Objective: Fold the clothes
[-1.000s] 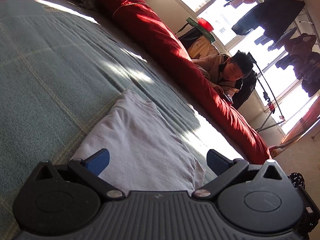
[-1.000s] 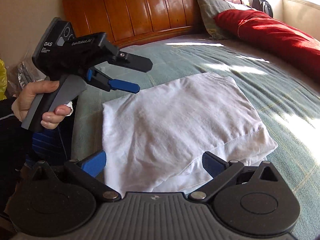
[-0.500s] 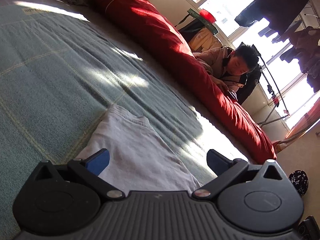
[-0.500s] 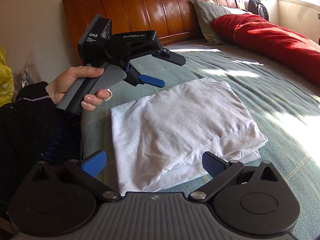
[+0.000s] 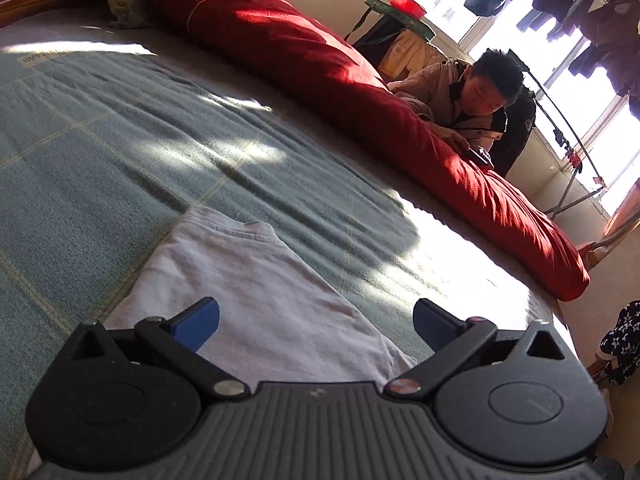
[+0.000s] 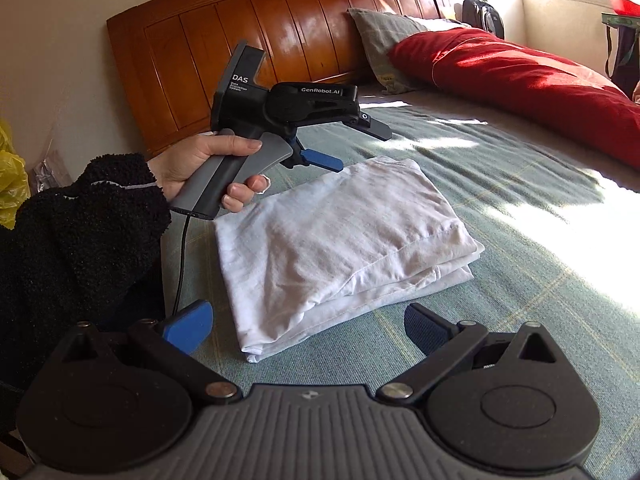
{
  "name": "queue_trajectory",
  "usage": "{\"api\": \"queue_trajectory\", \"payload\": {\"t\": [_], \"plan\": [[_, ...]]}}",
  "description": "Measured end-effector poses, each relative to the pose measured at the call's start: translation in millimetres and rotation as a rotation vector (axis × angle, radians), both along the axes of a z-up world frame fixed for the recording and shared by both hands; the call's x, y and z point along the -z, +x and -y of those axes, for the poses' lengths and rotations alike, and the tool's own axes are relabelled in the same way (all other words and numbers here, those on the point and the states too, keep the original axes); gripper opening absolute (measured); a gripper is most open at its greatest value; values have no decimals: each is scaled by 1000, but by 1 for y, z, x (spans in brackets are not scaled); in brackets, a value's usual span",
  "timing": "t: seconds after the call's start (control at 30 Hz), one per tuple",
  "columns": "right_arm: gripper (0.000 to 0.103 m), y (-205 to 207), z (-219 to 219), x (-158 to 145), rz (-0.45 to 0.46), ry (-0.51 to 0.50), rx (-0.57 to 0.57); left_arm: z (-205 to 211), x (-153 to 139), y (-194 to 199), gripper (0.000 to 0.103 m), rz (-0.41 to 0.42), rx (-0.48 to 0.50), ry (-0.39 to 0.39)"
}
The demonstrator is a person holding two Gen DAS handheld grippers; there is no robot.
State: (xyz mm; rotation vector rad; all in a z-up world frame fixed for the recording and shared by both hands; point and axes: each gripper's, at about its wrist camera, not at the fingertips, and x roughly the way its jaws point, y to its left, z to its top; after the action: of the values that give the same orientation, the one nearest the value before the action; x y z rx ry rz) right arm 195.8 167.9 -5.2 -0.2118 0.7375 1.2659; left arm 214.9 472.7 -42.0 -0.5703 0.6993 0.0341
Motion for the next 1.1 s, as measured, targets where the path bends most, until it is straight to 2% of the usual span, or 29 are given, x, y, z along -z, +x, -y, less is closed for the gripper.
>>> {"api": "queue_trajectory", "payload": {"t": [0.13, 0.23, 0.37, 0.57, 0.73, 0.87, 0.97, 1.1], "plan": [[103, -3, 9, 3, -20, -61, 58, 57, -5, -30, 102, -29, 95, 166], [103, -4, 15, 7, -83, -88, 96, 87, 2, -46, 102, -65, 121, 255], [103, -8, 27, 9, -144, -81, 125, 97, 21, -50, 102, -93, 123, 233], [103, -10, 36, 11, -140, -97, 144, 106, 31, -55, 103, -71, 112, 263], [103, -3, 40, 16, -176, -83, 168, 108, 43, -72, 102, 36, 96, 267], [103, -2, 42, 18, -197, -74, 169, 104, 36, -73, 102, 19, 108, 244], [103, -7, 47, 11, -182, -60, 163, 106, 22, -76, 102, -32, 44, 218], [103, -15, 60, 0, -160, -34, 172, 131, -2, -105, 103, 39, 14, 310]]}}
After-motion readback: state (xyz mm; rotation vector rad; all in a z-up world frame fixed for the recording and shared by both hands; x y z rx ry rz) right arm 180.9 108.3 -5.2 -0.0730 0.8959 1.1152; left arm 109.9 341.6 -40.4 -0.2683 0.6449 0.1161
